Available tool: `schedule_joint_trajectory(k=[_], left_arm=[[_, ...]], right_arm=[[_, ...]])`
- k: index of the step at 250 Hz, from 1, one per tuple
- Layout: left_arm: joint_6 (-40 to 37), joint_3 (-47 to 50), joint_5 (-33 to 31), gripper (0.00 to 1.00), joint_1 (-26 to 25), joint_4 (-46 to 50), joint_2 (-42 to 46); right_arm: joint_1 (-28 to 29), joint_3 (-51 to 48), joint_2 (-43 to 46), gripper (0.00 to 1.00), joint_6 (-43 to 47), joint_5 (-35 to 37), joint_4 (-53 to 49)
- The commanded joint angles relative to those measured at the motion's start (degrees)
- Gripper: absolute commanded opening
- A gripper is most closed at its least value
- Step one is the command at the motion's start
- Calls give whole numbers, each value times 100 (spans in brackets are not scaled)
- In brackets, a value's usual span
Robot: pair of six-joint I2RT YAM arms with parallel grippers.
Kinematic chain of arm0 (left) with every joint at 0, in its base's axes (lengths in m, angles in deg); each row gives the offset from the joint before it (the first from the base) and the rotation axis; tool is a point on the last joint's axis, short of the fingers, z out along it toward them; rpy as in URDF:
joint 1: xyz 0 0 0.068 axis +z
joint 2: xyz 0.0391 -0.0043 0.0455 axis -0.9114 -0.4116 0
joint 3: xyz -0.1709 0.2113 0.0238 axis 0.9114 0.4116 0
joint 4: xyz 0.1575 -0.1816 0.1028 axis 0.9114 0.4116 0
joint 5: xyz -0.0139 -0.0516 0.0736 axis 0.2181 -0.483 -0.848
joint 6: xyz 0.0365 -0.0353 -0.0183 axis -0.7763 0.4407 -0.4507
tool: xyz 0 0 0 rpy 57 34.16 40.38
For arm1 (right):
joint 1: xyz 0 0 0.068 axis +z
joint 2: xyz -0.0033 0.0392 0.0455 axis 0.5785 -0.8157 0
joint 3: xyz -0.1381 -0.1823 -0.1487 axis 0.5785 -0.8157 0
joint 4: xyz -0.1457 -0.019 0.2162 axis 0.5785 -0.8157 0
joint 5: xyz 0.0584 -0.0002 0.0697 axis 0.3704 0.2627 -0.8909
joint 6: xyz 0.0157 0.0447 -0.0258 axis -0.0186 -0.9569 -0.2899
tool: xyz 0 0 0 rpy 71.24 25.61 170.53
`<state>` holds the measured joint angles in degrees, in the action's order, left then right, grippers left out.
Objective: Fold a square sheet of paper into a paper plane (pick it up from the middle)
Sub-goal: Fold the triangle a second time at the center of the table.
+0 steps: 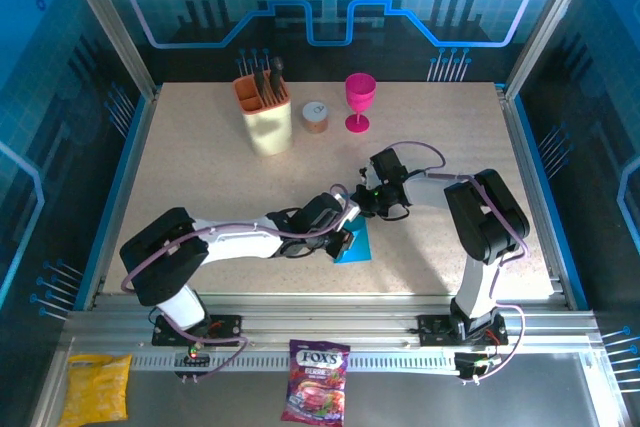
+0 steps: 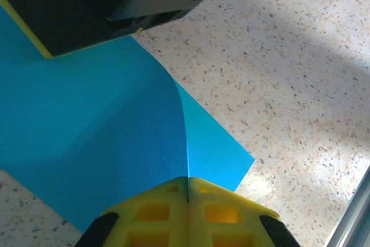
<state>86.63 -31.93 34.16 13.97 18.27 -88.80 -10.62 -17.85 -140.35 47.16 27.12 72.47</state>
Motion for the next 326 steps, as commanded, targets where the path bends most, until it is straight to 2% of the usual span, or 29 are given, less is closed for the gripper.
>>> schedule_joint_trajectory(k=[1, 138, 326], left_arm=[[-213, -83, 44, 0, 100, 124, -131], [-386, -128, -271, 0, 308, 165, -333], [-483, -159, -276, 0, 476, 193, -500]], right_arm=[[-12, -138, -209, 0, 85, 85, -26], [-27, -257, -292, 0, 102, 126, 10], [-47, -272, -398, 0, 120, 108, 38]])
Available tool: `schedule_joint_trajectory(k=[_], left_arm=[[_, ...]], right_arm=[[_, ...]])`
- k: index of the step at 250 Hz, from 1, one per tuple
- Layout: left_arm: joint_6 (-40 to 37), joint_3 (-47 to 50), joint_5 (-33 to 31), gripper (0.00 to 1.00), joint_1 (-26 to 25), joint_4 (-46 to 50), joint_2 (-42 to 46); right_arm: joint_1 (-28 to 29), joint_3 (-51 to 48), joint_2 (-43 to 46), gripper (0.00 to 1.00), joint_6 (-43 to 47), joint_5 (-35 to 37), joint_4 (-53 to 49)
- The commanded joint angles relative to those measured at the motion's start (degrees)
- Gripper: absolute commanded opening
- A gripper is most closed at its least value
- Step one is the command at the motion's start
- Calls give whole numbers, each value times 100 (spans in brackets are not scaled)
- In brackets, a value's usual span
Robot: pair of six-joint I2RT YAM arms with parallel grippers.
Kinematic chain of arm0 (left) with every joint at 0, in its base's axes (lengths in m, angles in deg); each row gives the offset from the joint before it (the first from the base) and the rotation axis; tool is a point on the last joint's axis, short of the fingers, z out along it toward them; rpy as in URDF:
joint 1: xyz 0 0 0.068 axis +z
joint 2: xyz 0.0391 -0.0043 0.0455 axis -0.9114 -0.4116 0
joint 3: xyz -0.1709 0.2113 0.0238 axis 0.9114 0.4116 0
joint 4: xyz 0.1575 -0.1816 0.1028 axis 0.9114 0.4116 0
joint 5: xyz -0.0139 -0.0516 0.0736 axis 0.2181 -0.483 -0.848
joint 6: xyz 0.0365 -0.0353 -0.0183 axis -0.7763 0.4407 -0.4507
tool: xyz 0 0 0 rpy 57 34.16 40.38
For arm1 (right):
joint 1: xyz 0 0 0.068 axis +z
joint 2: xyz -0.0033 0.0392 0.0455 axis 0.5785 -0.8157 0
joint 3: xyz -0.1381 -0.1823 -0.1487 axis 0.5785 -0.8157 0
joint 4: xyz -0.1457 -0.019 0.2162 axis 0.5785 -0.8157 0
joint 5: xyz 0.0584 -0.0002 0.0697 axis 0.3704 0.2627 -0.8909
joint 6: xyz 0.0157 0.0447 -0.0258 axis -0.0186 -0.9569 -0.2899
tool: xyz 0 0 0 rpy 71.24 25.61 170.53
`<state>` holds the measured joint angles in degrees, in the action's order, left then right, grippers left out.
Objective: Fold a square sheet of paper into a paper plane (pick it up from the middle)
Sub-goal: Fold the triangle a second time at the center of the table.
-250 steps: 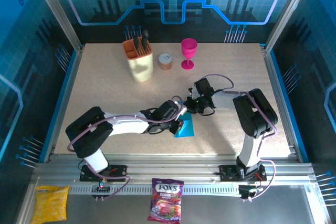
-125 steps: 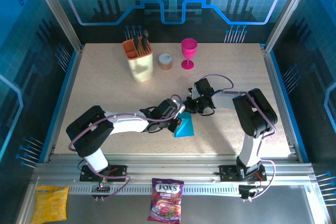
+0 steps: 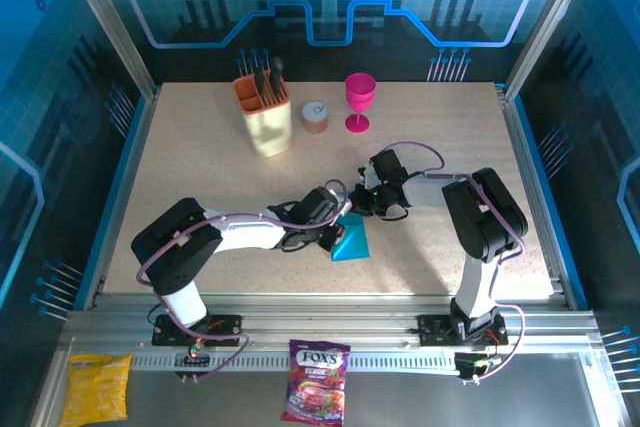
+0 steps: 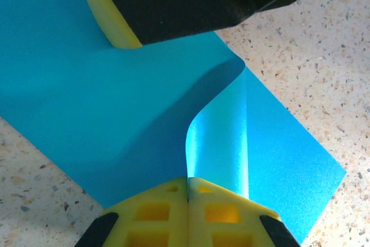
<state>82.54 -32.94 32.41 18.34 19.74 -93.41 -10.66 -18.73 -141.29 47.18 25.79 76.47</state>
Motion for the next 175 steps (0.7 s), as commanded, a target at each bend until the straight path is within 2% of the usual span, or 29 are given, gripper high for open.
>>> schedule_joint_trajectory(k=[1, 103, 175], left_arm=[[-75, -61, -102, 0, 41, 43, -43], [39, 121, -308, 0, 45, -28, 75], [166, 215, -187, 0, 37, -86, 127]], right_arm=[[-43, -188, -304, 0, 122, 240, -363], [-69, -201, -339, 0, 126, 230, -346], [-78, -192, -348, 0, 135, 222, -346]])
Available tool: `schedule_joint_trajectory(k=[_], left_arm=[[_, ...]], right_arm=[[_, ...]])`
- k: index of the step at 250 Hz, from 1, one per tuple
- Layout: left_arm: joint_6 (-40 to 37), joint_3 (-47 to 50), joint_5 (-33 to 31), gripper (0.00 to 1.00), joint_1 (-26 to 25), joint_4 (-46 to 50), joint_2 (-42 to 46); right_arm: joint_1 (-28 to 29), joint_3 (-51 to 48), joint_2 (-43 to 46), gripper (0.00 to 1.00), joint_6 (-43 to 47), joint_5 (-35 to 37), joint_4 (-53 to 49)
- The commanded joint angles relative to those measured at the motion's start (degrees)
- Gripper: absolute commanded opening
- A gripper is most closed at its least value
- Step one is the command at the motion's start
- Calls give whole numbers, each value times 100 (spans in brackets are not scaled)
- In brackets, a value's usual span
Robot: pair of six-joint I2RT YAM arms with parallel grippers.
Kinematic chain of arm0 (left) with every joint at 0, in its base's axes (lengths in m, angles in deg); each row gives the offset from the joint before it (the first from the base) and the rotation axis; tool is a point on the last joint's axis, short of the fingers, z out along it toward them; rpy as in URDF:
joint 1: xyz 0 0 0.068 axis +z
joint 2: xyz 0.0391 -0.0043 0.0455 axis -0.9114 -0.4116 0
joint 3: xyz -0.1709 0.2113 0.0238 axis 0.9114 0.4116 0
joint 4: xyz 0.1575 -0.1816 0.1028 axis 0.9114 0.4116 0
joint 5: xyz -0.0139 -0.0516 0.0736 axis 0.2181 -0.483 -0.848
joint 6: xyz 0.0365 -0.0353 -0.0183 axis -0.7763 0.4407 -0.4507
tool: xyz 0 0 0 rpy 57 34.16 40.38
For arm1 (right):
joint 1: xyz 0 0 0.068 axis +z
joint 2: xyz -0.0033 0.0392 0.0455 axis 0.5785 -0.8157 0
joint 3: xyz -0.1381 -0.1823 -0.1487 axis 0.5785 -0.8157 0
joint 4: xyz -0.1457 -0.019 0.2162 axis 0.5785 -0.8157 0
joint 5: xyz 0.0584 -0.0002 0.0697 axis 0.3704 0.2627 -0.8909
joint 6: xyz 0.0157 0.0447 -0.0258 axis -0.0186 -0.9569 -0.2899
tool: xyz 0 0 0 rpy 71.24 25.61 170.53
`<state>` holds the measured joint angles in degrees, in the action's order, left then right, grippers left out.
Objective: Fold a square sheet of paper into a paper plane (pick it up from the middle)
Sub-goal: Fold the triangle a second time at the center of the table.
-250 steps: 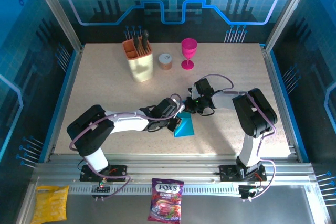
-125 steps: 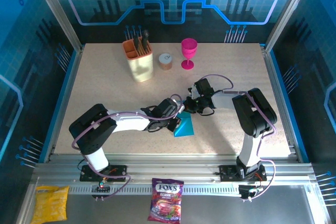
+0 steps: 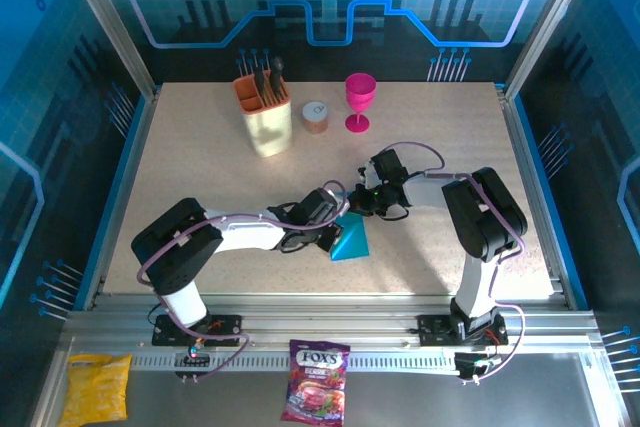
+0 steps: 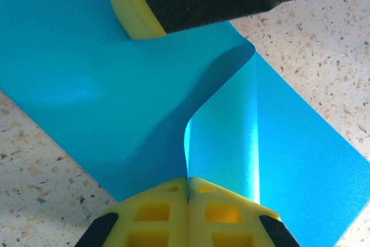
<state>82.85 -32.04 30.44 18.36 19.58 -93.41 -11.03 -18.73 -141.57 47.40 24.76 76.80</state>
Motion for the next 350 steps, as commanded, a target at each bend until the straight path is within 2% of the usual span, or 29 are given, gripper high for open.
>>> schedule_joint_trajectory(k=[1, 209, 350], left_arm=[[138, 126, 13, 0, 38, -74, 128], [79, -145, -44, 0, 39, 30, -68], [201, 172, -111, 0, 31, -71, 30]], right_arm=[[-41, -192, -320, 0, 109, 324, -379], [-94, -219, -381, 0, 140, 286, -346], [-120, -237, -390, 0, 133, 247, -316]])
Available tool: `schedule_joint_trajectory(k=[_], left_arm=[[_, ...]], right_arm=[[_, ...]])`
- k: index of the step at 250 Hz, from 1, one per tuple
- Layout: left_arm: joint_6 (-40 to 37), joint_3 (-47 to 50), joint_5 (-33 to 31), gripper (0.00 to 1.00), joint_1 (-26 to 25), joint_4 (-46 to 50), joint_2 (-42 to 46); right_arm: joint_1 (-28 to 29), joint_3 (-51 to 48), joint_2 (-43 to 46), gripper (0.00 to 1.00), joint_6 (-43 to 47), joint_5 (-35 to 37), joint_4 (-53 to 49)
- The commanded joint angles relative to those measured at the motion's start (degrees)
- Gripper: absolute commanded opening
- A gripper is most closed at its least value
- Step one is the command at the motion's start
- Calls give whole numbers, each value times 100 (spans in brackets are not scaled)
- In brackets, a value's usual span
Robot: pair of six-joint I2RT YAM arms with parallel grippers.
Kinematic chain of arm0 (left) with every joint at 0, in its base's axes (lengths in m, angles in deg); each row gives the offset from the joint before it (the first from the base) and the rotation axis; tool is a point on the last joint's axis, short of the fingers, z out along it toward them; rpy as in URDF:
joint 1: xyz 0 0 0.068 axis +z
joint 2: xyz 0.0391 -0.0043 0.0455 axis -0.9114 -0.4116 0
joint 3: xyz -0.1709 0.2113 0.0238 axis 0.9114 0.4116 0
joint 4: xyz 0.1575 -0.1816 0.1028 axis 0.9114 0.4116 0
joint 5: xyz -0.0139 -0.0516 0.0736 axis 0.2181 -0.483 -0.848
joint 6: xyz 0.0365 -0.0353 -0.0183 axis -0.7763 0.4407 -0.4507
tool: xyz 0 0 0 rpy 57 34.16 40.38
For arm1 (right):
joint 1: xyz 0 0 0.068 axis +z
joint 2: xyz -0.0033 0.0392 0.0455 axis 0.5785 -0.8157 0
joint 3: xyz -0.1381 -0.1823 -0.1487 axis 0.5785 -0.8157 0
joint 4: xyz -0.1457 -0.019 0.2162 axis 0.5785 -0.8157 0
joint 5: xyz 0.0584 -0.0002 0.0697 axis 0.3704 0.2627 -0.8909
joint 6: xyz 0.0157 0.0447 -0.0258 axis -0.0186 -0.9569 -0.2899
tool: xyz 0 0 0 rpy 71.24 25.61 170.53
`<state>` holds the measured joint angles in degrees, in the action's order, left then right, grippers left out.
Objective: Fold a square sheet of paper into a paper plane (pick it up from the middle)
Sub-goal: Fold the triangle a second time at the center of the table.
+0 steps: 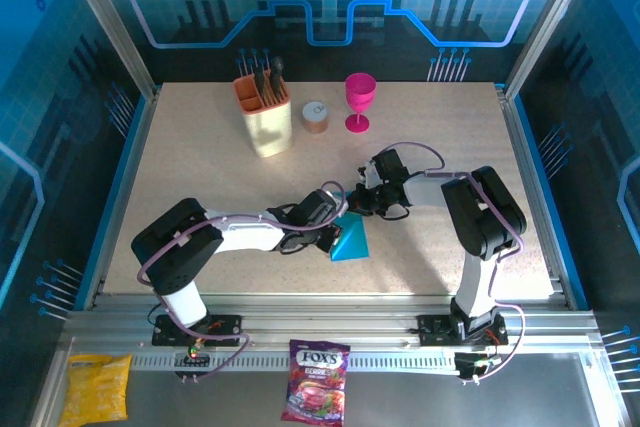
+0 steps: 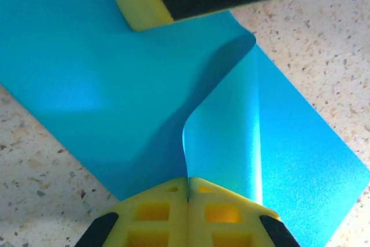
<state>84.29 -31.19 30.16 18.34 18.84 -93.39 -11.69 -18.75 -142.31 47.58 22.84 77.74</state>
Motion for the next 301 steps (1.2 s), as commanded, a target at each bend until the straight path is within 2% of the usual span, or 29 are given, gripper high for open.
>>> schedule_joint_trajectory(k=[1, 184, 264, 301], left_arm=[[53, 86, -81, 0, 38, 5, 29], [0, -62, -79, 0, 39, 11, -136], [23, -2, -61, 0, 39, -20, -228], [35, -18, -44, 0, 40, -38, -247]], right_arm=[[-54, -234, -315, 0, 114, 434, -411], [-72, -217, -257, 0, 86, 328, -403], [-81, 83, 847, 0, 118, 205, -863], [1, -228, 1332, 0, -14, 291, -860]])
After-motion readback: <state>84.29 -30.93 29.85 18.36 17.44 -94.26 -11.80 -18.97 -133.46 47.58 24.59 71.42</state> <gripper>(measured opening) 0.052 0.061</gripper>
